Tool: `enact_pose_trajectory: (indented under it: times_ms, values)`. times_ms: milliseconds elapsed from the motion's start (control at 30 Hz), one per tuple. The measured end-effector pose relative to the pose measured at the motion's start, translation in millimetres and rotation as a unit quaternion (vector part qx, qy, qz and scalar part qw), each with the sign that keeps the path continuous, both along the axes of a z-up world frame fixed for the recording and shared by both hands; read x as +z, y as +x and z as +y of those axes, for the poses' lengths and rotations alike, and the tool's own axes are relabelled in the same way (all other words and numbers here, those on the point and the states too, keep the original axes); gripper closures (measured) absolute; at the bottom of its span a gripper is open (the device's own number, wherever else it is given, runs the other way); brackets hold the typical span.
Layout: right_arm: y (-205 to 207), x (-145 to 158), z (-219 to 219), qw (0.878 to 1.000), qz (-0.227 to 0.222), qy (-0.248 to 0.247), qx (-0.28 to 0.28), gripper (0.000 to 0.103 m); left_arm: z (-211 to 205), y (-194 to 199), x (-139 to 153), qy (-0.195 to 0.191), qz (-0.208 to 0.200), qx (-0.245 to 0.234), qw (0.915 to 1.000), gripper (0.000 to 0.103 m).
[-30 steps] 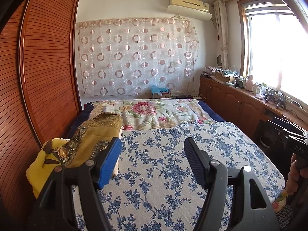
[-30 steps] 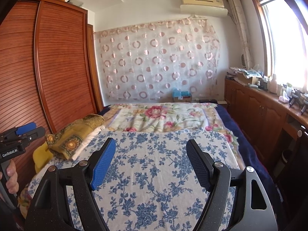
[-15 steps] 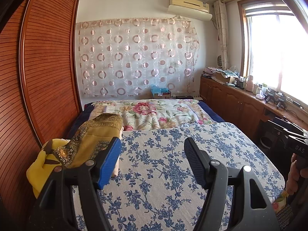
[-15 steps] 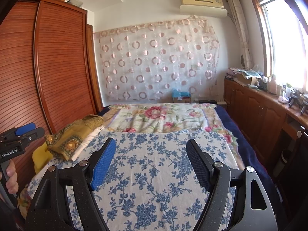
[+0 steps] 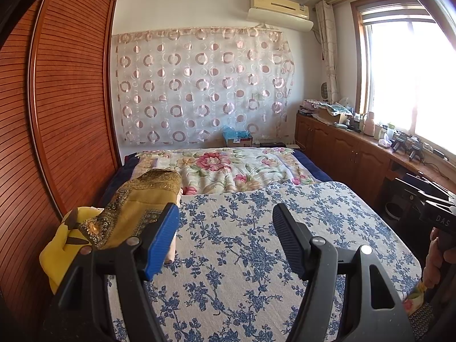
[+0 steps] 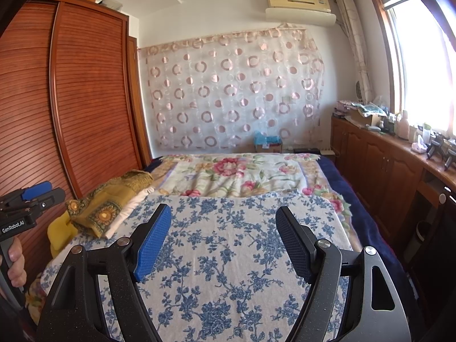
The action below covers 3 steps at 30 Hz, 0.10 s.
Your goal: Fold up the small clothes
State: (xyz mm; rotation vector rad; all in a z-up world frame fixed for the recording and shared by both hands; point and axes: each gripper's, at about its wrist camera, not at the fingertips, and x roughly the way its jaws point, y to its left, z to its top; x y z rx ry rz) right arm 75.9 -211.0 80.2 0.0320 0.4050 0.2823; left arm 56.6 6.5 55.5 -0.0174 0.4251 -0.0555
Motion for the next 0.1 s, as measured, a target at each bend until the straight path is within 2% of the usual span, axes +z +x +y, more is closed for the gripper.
enact_pose_trajectory:
  times_ms: [100]
  values:
    - [-0.4, 0.3, 0.5, 1.000, 0.000, 0.001, 0.000, 0.026, -0.2, -0.1, -0.2, 0.000, 0.000, 0.000, 1.0000, 0.035]
